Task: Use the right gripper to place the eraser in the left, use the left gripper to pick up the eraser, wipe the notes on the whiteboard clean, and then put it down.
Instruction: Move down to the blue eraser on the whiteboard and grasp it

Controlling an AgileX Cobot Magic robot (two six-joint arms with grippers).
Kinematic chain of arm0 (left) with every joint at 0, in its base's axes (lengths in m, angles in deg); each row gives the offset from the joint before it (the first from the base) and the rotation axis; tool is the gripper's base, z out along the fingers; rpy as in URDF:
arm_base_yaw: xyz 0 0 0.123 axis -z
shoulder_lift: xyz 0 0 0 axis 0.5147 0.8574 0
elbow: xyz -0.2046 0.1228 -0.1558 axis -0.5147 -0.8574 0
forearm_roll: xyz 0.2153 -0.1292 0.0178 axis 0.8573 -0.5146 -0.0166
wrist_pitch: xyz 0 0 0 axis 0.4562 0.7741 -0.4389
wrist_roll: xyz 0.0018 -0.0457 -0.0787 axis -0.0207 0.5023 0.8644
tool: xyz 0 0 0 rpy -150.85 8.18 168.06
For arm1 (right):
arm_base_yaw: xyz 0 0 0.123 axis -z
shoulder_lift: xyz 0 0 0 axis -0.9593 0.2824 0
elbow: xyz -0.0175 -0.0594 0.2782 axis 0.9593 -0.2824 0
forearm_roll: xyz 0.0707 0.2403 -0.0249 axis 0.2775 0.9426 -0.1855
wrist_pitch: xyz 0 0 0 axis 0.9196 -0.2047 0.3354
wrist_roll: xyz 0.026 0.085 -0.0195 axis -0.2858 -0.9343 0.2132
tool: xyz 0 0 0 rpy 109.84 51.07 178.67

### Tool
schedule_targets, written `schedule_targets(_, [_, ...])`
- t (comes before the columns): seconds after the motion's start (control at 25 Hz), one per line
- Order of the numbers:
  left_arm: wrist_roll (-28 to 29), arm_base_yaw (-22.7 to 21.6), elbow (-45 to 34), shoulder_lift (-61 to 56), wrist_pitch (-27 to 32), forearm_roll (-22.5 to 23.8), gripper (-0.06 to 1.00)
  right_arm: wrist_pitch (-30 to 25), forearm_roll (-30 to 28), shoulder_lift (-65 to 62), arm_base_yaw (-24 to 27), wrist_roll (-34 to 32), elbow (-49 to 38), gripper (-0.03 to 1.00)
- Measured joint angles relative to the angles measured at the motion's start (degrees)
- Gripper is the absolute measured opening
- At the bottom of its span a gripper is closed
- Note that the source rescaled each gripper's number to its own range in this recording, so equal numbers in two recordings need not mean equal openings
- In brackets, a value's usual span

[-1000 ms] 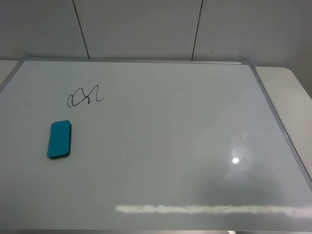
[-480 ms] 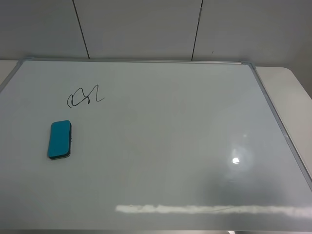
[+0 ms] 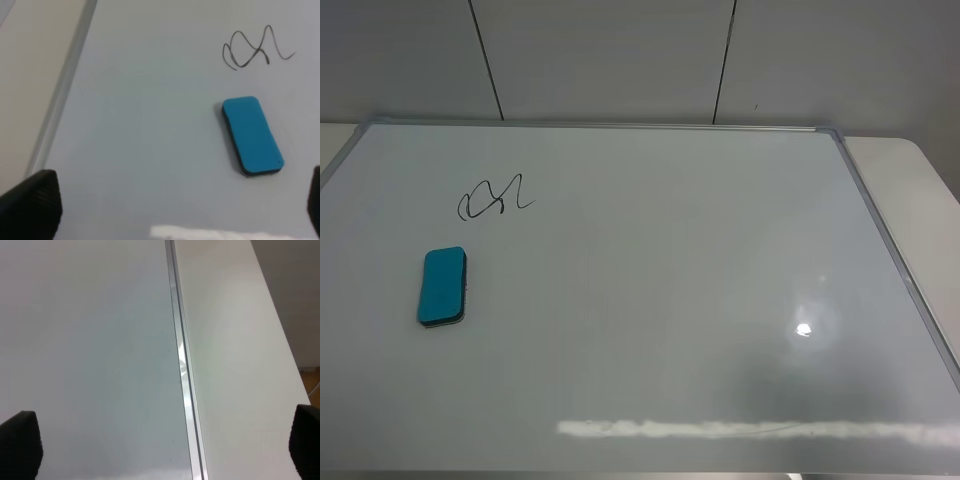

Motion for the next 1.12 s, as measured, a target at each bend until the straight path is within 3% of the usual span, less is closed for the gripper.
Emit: schedule_targets(1.12, [0.0, 0.0, 0.0, 0.0, 0.0, 0.0, 1.0, 0.0, 0.0, 0.0, -0.07, 0.0, 0.0, 0.99])
